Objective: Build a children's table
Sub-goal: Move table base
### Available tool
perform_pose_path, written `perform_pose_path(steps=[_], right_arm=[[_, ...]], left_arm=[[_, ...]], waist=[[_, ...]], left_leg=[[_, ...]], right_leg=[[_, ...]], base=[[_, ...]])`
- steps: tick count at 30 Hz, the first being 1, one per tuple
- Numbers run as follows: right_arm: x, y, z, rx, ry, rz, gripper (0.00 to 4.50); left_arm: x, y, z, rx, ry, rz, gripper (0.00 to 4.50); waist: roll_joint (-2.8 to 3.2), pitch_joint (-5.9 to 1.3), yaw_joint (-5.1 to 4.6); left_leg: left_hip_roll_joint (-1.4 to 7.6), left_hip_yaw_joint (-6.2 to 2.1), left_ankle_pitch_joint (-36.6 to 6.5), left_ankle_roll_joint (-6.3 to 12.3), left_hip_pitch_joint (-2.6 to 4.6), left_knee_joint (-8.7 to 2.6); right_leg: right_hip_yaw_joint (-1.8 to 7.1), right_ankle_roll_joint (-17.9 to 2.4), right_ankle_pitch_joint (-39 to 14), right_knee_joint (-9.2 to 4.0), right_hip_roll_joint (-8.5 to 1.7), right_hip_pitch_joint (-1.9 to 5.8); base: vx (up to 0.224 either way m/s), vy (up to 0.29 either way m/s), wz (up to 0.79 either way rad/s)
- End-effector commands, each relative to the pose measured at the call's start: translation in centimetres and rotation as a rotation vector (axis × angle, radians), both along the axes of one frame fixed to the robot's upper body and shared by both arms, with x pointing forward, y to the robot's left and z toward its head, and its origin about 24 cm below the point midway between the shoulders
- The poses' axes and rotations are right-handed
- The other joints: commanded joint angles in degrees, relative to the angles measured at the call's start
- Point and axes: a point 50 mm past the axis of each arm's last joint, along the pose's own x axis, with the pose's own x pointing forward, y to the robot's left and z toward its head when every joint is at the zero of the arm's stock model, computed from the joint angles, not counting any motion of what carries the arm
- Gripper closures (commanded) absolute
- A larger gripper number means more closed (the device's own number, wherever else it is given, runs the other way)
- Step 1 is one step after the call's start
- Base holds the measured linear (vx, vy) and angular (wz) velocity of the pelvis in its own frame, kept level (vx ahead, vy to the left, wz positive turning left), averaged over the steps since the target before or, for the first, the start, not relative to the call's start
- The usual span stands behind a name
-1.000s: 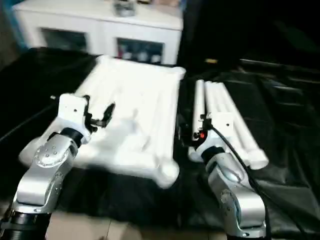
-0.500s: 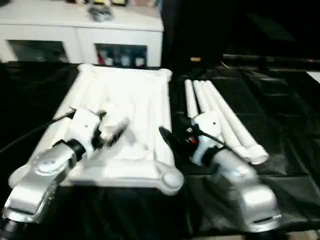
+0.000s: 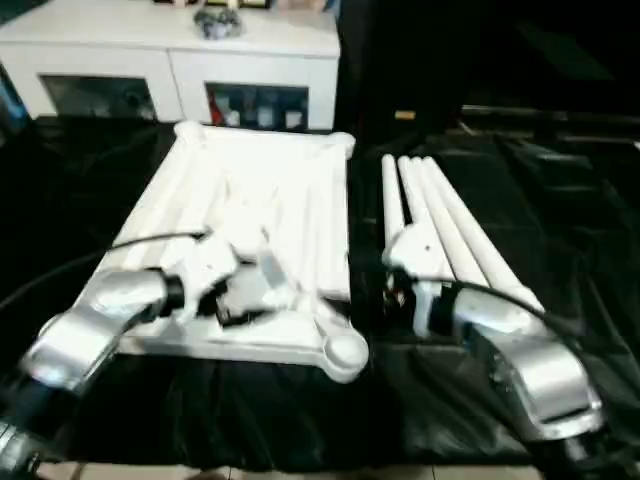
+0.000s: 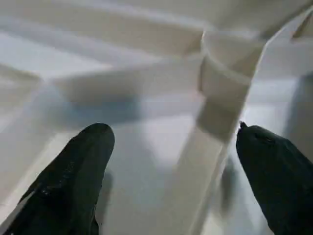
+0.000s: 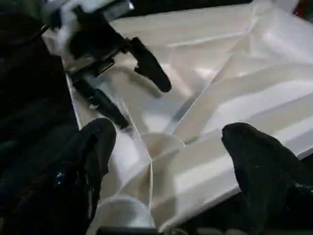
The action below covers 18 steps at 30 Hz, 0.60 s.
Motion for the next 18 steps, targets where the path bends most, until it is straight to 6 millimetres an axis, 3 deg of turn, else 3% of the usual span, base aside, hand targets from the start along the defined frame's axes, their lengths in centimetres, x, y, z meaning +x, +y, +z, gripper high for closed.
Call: perform_pose_path(steps=[1,3,4,6,7,9,10,14,18], right_arm=[[-0.17,-0.39,0.45,-0.009,0.004,0.017,0.53],[-0.21,-0.48,0.46,-0.012,0.007,0.019,0.53],[-0.24,-0.58,0.48,-0.017,0.008,0.020,0.53],[-0.35,-0.73,0.49,-0.020,0.018,0.028,0.53],[-0.47,-0.75,0.47,-0.021,0.026,0.035,0.53],[-0.68,-0.73,0.40,-0.024,0.041,0.053,0.53],[-0.79,-0.69,0.35,-0.026,0.051,0.062,0.53],[-1.06,-0.53,0.21,-0.031,0.082,0.097,0.53],[-1.10,-0.51,0.19,-0.038,0.088,0.107,0.53]], left_arm=[[0.33,0.02,0.28,0.015,0.041,-0.037,0.19],[0.36,0.05,0.30,0.011,0.055,-0.042,0.30],[0.47,0.06,0.37,0.005,0.061,-0.041,0.30],[0.73,0.04,0.48,-0.007,0.077,-0.037,0.58],[0.80,-0.02,0.56,-0.031,0.100,-0.028,0.65],[0.95,-0.08,0.62,-0.049,0.126,-0.029,0.74],[0.97,-0.09,0.63,-0.047,0.133,-0.035,0.74],[0.93,-0.12,0.72,-0.066,0.167,-0.064,1.09],[0.92,-0.03,0.75,-0.051,0.173,-0.075,1.46]], waist=[[-0.16,-3.39,0.31],[-0.21,-3.57,0.46],[0.37,-3.76,0.39],[0.11,-3.92,0.65],[0.32,-3.92,0.91],[0.11,-3.65,1.11],[0.16,-3.56,1.34],[0.19,-3.30,1.31],[0.05,-3.37,1.29]], left_leg=[[4.04,-1.15,-12.1,1.01,0.58,-6.13],[4.07,-0.90,-8.1,2.34,0.61,-5.83],[4.02,-0.81,-5.6,3.10,0.39,-5.62],[4.05,-0.54,-3.3,4.42,0.41,-5.31],[4.05,-0.42,-3.3,4.83,0.46,-5.26],[4.28,-0.14,-5.3,4.62,0.55,-5.51],[4.49,0.05,-7.1,4.03,0.85,-5.62],[4.67,0.12,-10.8,1.55,0.85,-6.13],[4.68,0.13,-10.4,1.16,0.81,-6.13]], right_leg=[[1.71,-12.6,-10.3,-3.80,-3.01,1.57],[1.63,-14.4,-5.2,-3.34,-2.98,1.73],[1.50,-15.5,-1.4,-3.01,-2.90,2.03],[1.42,-16.8,2.1,-2.64,-2.80,2.14],[1.42,-17.3,1.9,-2.60,-2.88,2.19],[1.42,-17.4,-1.2,-2.99,-2.82,2.06],[1.44,-17.2,-4.1,-3.22,-2.82,1.85],[1.51,-15.3,-10.2,-3.68,-2.81,1.67],[1.57,-14.8,-9.6,-3.65,-2.86,1.64]], base=[[0.000,0.000,0.00],[0.060,-0.016,0.02],[0.062,-0.016,0.01],[0.027,-0.006,-0.01],[0.000,0.000,0.00],[0.000,0.000,0.00],[0.000,0.000,0.00],[0.000,0.000,0.00],[0.000,0.000,0.00]])
